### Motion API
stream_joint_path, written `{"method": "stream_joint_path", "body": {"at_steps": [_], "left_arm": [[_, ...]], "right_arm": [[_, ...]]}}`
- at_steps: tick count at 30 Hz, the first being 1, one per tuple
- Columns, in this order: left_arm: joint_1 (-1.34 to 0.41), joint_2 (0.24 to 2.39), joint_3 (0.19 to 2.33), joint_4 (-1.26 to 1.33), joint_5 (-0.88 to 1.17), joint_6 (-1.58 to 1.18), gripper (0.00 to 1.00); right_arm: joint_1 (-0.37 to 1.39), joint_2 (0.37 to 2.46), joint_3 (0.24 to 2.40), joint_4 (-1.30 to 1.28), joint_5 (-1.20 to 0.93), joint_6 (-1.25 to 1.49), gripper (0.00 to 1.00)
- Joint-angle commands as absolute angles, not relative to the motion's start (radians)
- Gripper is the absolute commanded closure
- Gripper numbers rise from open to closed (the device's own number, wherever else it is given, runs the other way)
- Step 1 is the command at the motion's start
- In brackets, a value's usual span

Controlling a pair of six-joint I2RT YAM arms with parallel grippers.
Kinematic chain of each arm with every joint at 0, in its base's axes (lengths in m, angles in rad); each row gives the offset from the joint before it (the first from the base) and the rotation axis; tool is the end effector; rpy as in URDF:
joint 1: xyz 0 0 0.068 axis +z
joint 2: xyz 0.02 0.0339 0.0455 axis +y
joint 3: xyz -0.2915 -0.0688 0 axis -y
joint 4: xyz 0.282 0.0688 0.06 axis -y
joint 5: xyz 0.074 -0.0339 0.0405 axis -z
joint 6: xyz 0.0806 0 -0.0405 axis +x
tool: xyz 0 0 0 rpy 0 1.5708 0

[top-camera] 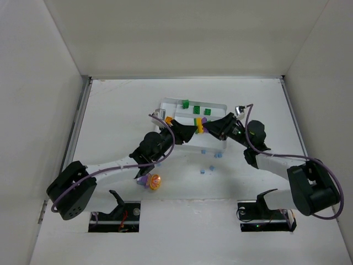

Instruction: Sort the legos into containers by color

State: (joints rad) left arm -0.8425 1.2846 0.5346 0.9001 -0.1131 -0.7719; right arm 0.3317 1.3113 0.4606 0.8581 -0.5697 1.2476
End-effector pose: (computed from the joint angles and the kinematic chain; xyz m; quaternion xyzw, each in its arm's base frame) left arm 0.2313 -0.2457 0.2679 -0.0198 0.6522 -0.5213 0.5501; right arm 0.2866 0.1447 0.2239 0.1200 0.6946 0.6231 0.3390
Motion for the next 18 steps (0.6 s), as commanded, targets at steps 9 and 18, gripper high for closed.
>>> {"method": "stream_joint_path", "body": {"at_steps": [9,18], "left_arm": [[-0.818,1.308,0.563,1.052,-0.124,-0.85,0.41],[-0.786,1.318,0.548,1.084,-0.104,-0.903,0.41]], "right_arm": [[0.317,1.422,0.477,1.193,-0.64,1.445,0.84],[0.364,1.437,0.511,1.193,-0.621,1.453,0.84]]}}
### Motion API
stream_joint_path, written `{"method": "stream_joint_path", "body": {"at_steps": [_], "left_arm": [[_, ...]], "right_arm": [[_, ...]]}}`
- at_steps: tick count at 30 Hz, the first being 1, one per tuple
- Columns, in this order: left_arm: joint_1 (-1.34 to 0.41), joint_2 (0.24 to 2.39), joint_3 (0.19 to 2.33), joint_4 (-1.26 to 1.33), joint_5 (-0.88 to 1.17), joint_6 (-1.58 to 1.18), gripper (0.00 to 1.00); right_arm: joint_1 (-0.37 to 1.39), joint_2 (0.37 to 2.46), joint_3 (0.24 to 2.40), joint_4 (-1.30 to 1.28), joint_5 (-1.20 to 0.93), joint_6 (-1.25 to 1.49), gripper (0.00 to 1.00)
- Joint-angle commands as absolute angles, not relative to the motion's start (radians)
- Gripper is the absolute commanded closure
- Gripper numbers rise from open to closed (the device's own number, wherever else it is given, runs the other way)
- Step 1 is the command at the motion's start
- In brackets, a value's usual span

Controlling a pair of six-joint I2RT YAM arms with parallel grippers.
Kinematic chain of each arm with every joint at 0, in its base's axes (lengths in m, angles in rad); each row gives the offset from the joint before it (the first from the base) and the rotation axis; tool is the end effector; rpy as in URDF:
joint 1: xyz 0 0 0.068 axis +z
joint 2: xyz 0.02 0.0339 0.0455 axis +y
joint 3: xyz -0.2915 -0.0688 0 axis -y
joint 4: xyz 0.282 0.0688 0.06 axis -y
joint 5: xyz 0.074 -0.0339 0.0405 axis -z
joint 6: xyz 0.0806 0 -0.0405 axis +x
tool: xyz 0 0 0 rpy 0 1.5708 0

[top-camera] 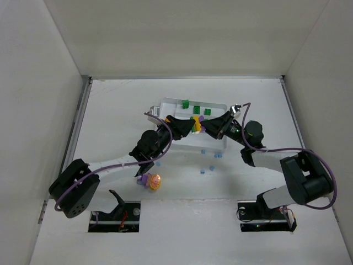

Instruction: Sort the legos into containers by color

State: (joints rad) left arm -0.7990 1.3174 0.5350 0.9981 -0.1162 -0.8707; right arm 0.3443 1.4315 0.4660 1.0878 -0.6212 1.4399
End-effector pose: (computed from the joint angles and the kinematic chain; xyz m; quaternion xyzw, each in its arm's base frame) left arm 0.2436 -0.2369 0.2724 -0.0676 0.6238 -0.5521 0.5491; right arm 0.2928 0.1548 0.2214 0.1331 0.6578 0.6822 0.2901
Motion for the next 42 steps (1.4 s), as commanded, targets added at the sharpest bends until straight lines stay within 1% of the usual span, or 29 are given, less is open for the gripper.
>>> {"method": "stream_joint_path", "body": {"at_steps": [1,5,25,42], "left_arm": [[-0.78,1.319,0.546,1.088,-0.104,-0.913,0.42],[-0.768,1.327,0.538,1.127,-0.1,-0.951,0.5],[-0.769,1.345,0.531,1.166,-0.071,-0.979,0.73],[-0.751,1.304,0.503,1.149,-0.064,-0.963,0.78]], "right_arm": [[0.369,1.439,0.511,1.192,-0.617,1.453,0.84],[0.378,1.447,0.514,1.193,-0.607,1.456,0.84],[0.403,1.46,0.506,1.207,-0.594,1.46,0.82],[0.331,1.41,0.471,1.246,-0.621,1.486,0.83]]}}
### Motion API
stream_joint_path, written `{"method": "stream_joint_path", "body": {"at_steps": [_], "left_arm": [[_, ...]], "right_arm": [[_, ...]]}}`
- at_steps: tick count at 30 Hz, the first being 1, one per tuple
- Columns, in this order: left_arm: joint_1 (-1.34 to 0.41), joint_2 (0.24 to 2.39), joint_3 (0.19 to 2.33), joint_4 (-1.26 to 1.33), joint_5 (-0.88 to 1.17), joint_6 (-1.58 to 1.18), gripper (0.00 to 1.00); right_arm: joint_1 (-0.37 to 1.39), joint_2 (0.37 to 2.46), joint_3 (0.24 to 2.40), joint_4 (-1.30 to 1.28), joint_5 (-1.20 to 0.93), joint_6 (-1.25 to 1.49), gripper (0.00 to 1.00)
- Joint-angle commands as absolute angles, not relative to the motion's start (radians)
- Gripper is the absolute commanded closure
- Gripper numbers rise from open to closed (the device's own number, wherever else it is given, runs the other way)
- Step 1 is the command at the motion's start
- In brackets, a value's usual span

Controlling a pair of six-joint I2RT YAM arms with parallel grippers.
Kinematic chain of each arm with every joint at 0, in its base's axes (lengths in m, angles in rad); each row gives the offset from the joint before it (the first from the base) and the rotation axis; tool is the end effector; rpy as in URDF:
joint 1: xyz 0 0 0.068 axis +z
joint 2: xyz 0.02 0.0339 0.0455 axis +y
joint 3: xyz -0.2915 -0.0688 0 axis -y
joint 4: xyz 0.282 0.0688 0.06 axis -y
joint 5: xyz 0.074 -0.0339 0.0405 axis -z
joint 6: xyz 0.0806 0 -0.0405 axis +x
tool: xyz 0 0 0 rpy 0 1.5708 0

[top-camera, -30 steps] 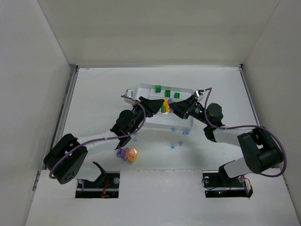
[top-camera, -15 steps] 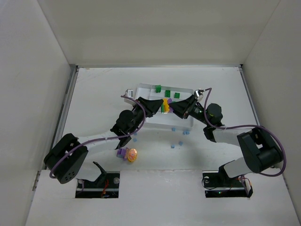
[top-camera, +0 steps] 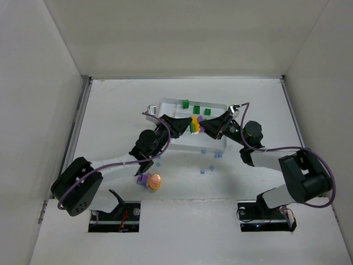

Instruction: Sort the legos into containers by color

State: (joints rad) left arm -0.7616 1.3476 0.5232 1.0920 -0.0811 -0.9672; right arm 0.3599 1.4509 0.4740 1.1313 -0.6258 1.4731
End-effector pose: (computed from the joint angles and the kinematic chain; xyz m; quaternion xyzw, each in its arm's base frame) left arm 0.2505 -0.2298 0.2723 -0.0942 0.5995 -0.5884 0.5344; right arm 0.2925 0.1605 0.2242 0.1284 0.6490 0.6953 0.2809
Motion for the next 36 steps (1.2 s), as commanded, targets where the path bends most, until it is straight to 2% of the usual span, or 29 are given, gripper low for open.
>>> {"method": "stream_joint_path", "body": {"at_steps": [1,18,26,30,36], "left_arm": [[-0.749,1.301,0.502,1.149,-0.064,-0.963,0.78],[-0.729,1.298,0.499,1.135,-0.044,-0.962,0.81],[-0.729,1.25,0.454,0.968,-0.074,-0.884,0.8],[-0.743,1.246,0.472,0.901,-0.086,-0.85,0.74],[-0.789,1.269,0.521,0.911,-0.075,-0.85,0.5]], "right_arm": [[0.323,1.407,0.468,1.246,-0.621,1.486,0.83],[0.303,1.454,0.442,1.263,-0.626,1.47,0.83],[0.338,1.465,0.44,1.08,-0.58,1.316,0.84],[0.381,1.433,0.469,0.916,-0.529,1.194,0.84],[0.453,1.375,0.502,0.775,-0.472,1.069,0.83]]}}
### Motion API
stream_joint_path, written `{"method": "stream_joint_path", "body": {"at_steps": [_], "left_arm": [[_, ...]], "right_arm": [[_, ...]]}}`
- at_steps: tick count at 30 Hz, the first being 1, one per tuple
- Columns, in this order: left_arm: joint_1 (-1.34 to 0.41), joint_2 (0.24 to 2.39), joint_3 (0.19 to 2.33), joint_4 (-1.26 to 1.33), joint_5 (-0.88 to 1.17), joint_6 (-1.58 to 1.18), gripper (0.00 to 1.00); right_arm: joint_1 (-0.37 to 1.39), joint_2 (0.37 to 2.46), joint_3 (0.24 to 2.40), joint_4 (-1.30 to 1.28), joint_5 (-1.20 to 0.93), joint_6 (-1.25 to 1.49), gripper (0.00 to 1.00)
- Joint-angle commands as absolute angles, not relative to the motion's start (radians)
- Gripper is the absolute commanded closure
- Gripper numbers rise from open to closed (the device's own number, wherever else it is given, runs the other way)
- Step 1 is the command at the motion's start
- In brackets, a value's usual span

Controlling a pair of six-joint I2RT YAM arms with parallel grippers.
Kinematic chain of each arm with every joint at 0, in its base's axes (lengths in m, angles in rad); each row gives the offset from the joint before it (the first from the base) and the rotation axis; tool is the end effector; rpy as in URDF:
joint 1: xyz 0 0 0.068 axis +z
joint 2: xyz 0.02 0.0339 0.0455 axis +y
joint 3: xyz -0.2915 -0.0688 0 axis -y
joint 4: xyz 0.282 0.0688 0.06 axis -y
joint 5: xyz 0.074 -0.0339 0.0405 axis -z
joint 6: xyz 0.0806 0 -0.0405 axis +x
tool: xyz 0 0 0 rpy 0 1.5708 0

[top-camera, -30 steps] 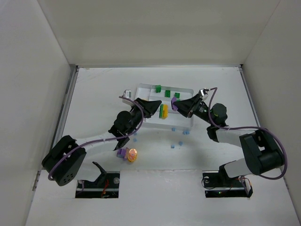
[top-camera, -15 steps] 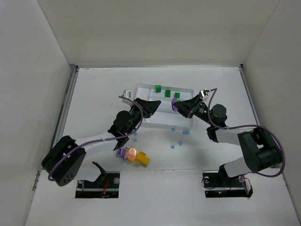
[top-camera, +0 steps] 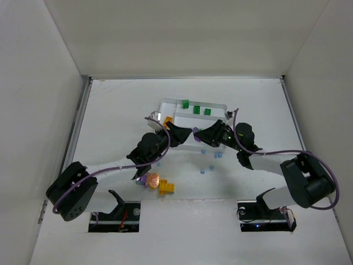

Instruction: Sort the legos into containers by color

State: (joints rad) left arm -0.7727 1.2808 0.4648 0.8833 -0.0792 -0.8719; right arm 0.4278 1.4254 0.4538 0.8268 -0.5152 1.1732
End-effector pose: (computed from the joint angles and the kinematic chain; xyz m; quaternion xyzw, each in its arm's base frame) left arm 0.2390 -0.2241 0.2389 -0.0627 0.6801 -0.5164 0.5165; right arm 0.2829 0.1726 0.1821 0.1111 0.7419 0.5882 0.3022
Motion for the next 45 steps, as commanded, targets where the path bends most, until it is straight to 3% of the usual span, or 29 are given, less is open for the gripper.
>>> {"method": "stream_joint_path", "body": {"at_steps": [1,19,28,38,45], "left_arm": [[-0.794,1.276,0.531,0.914,-0.066,-0.85,0.48],[-0.789,1.381,0.58,0.979,-0.025,-0.884,0.46],[-0.783,1.413,0.551,1.109,-0.032,-0.988,0.62],[-0.766,1.355,0.511,1.134,-0.054,-1.006,0.77],[-0.757,1.341,0.494,1.134,-0.046,-1.014,0.81]], "right_arm": [[0.458,1.37,0.503,0.776,-0.477,1.066,0.83],[0.484,1.427,0.5,1.037,-0.595,1.232,0.82],[0.493,1.552,0.489,1.259,-0.62,1.388,0.8],[0.492,1.571,0.466,1.341,-0.598,1.428,0.45],[0.489,1.571,0.465,1.348,-0.6,1.425,0.34]]}}
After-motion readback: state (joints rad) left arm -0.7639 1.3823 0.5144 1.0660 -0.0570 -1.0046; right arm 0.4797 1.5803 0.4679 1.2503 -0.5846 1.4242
